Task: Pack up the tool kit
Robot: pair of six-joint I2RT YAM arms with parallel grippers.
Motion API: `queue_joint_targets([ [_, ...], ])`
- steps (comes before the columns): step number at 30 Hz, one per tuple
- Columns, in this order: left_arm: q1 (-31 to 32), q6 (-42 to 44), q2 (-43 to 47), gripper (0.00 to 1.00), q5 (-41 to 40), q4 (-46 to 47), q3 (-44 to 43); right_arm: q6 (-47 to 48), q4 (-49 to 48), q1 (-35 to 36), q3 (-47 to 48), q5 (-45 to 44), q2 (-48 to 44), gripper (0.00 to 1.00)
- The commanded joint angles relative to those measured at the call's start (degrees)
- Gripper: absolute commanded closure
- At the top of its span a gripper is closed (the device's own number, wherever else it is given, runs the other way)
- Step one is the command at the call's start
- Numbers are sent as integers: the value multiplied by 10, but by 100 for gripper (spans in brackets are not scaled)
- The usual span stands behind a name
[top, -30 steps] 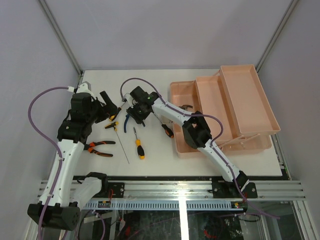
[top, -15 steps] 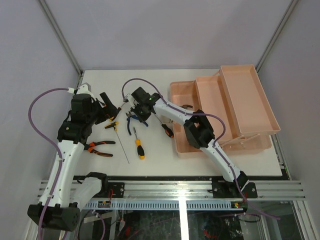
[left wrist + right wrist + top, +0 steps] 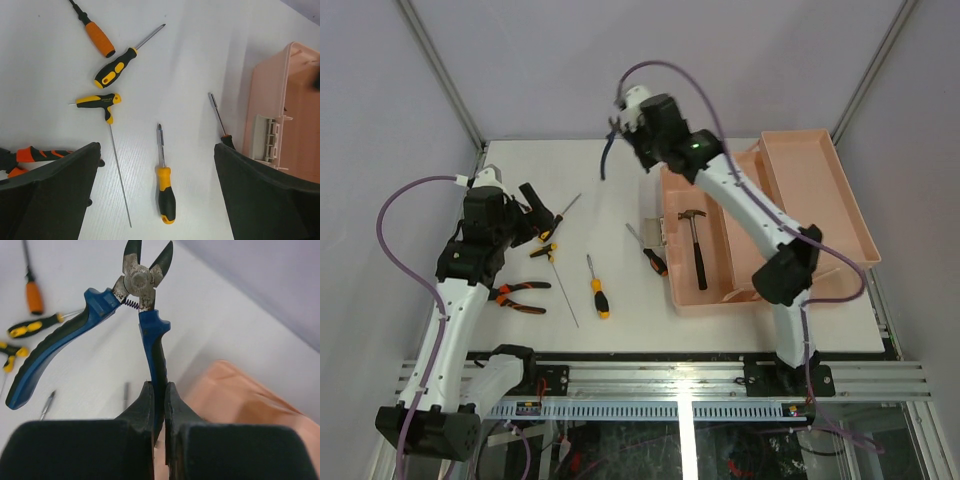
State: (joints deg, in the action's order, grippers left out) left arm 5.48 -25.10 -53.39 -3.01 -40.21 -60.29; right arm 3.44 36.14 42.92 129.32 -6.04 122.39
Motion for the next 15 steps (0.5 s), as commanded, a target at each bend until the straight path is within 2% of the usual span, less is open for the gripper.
queue_joint_targets([
  [1,0,-9,-5,5,5,39,-7,-12,-9,-93,-48,-65,-113,100],
  [6,0,-7,-9,5,12,44,-3,-17,-40,-176,-192,-39,-225,100],
  [15,0,-11,-26,6,28,50,-1,-21,-34,-245,-324,8,-304,100],
])
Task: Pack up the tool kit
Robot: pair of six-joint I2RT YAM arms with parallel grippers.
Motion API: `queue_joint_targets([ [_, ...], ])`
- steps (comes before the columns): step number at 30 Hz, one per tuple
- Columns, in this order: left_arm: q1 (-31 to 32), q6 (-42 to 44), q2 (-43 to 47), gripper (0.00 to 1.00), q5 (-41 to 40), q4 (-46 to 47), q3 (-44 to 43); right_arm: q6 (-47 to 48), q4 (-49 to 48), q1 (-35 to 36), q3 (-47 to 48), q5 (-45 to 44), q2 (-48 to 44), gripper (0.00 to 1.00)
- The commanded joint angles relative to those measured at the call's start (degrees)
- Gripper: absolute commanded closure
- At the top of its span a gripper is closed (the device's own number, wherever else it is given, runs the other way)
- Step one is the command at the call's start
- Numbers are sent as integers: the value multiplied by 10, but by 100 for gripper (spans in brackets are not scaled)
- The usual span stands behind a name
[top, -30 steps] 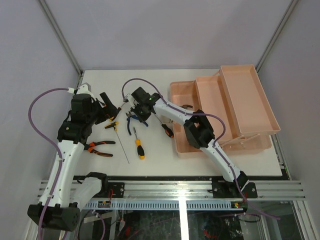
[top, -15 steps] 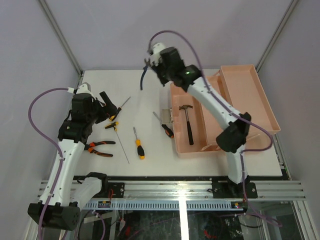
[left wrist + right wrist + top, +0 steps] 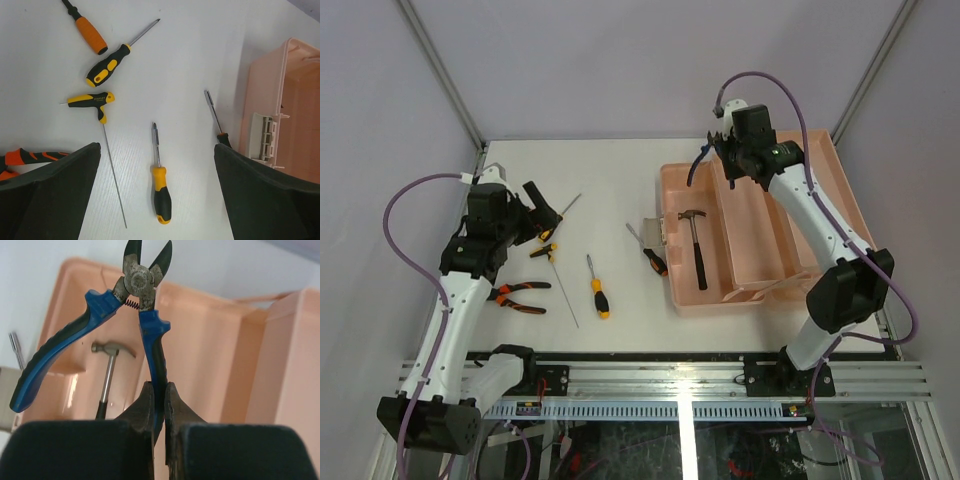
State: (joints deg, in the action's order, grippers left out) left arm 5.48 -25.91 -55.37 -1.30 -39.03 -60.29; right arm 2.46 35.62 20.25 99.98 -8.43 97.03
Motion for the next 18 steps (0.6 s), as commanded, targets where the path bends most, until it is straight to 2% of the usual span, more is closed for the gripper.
queue_joint_targets([
  [1,0,-3,-8,6,12,38,-2,-14,-30,-27,-43,36,-57,100],
  [9,0,-3,-11,6,12,40,2,-12,-16,-96,-120,68,-93,100],
  [18,0,-8,-11,6,16,42,8,-7,-9,-129,-167,102,-97,100],
])
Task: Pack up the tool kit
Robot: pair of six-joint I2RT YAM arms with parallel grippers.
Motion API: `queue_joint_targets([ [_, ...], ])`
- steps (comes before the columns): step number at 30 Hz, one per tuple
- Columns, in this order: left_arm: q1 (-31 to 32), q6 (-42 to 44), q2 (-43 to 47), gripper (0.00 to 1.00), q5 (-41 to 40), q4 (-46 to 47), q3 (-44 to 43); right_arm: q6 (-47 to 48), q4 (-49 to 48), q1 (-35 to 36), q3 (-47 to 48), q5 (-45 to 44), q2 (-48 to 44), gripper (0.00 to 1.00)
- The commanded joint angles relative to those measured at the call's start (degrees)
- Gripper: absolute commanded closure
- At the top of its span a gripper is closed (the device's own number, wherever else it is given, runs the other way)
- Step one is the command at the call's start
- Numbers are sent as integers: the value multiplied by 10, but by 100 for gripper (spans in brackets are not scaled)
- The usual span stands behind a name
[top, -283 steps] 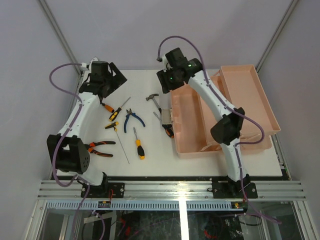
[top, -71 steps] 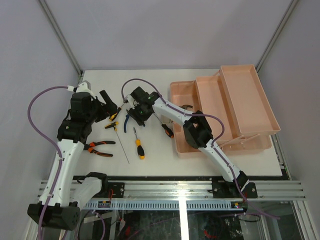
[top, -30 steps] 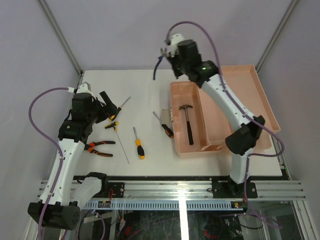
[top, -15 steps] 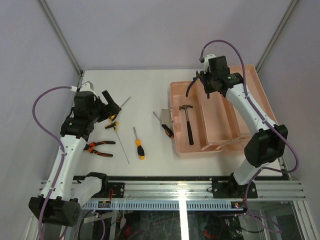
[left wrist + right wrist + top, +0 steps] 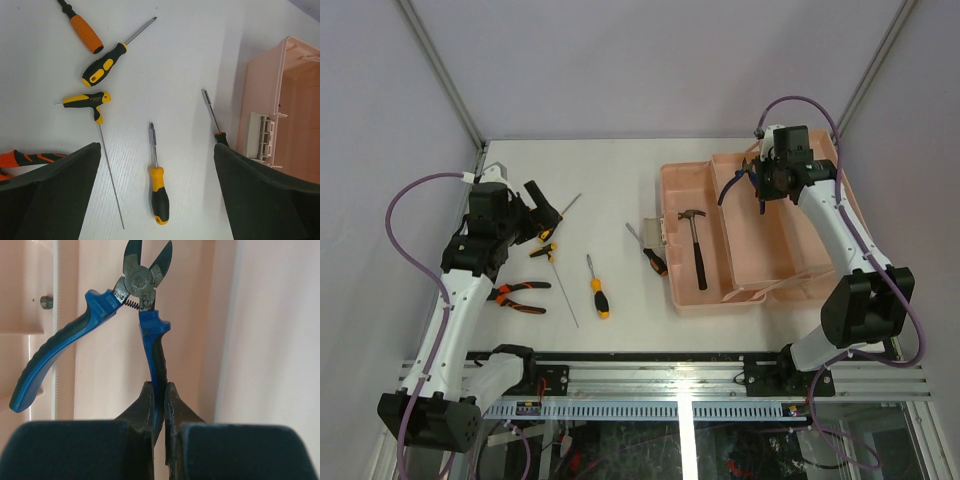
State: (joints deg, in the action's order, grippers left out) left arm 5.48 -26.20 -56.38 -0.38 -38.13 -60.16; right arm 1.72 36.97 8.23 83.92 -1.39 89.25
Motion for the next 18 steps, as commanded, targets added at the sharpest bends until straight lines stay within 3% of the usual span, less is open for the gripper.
queue_joint_targets([
  [1,0,-4,0,6,6,33,8,1,-23,-12,-9,36,-18,100],
  [18,0,-2,15,6,8,23,16,-22,-4,-46,9,8,24,100],
])
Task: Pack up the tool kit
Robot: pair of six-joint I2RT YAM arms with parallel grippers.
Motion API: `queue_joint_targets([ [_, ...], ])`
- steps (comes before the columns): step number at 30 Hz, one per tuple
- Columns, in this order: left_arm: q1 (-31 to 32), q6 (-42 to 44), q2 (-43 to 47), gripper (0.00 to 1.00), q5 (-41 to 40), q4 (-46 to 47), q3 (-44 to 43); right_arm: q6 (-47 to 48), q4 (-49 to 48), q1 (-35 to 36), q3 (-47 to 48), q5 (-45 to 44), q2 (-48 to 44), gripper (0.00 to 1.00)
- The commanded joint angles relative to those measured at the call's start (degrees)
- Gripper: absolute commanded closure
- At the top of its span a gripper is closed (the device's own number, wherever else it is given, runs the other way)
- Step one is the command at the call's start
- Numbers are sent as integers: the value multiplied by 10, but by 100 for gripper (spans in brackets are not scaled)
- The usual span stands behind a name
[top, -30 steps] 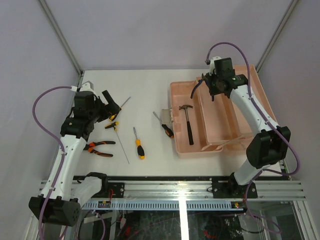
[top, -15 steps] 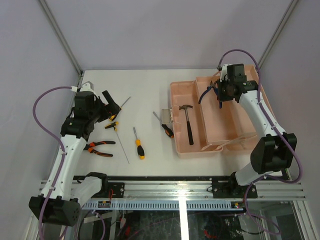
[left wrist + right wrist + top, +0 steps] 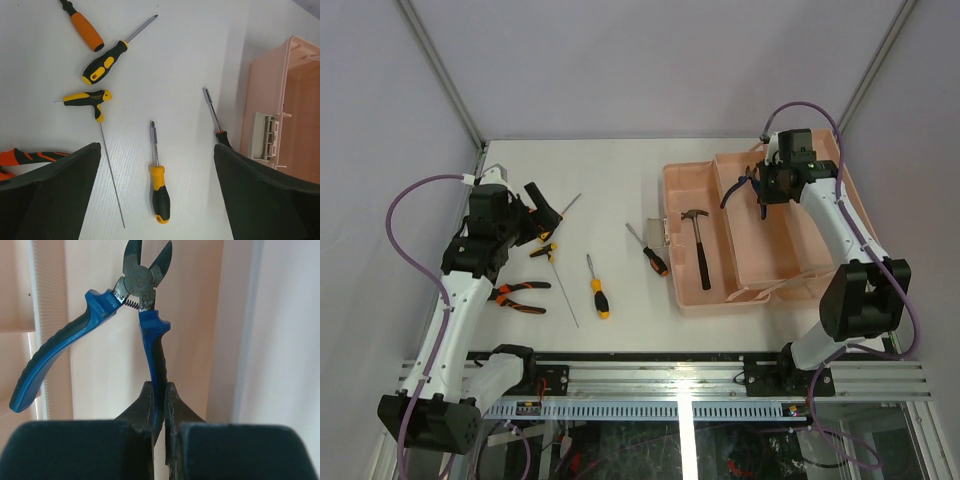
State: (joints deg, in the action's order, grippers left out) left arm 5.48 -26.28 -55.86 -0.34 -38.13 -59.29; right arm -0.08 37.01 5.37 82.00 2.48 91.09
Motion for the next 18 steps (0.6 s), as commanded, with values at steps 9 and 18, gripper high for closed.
queue_joint_targets([
  [9,0,-4,9,6,11,23,6,-56,8,-25,61,-13,12,100],
  [18,0,-9,6,6,19,23,5,-152,47,-25,87,-60,36,100],
])
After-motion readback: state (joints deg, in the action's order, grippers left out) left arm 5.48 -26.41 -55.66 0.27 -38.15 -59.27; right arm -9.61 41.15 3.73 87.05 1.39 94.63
